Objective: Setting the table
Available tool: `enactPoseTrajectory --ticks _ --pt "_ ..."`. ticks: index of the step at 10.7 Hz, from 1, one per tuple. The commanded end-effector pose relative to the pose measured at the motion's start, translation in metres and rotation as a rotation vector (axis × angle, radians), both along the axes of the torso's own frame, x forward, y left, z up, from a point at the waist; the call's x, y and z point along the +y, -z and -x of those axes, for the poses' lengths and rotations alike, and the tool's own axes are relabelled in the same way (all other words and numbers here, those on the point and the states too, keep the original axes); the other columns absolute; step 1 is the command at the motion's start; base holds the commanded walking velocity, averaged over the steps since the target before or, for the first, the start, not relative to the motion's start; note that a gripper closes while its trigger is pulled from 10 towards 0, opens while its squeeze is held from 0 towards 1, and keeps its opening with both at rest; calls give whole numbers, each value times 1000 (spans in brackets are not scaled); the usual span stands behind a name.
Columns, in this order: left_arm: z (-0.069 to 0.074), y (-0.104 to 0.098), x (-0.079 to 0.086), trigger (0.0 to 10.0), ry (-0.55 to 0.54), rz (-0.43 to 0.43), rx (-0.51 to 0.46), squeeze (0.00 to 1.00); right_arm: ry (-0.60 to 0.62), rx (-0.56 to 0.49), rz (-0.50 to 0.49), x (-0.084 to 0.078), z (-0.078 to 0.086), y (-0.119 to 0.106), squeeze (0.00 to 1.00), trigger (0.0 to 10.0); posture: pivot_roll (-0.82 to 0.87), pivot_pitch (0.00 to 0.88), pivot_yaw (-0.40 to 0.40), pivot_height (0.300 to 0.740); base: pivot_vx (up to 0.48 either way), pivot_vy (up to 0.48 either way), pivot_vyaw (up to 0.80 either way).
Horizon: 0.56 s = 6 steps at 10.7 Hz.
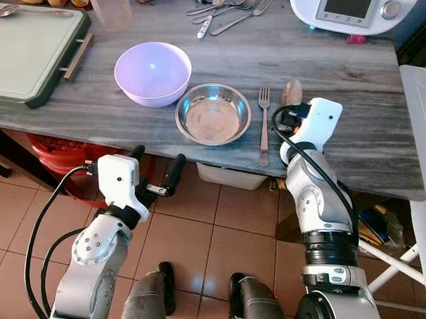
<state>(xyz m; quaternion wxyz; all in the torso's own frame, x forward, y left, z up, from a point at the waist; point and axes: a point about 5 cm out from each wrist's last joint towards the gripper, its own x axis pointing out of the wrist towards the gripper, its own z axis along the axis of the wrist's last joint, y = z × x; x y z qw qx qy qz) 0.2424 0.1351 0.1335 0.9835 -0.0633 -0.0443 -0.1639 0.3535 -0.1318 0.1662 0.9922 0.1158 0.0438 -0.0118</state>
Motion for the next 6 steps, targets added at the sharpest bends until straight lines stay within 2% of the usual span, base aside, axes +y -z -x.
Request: enactPoseTrajectory --ticks 1,5,6 --pt "3 -1 -2 10000 17 3 1 0 -28 59 -9 6 2 12 0 10000 -5 294 14 740 0 0 0" --pt "1 -1 -3 10000 23 4 1 0 -43 84 -8 3 3 16 0 10000 -9 292 15 740 0 0 0" --pt "1 -1 -3 10000 23 4 1 0 -44 84 -11 3 4 16 824 10000 -8 291 15 740 0 0 0"
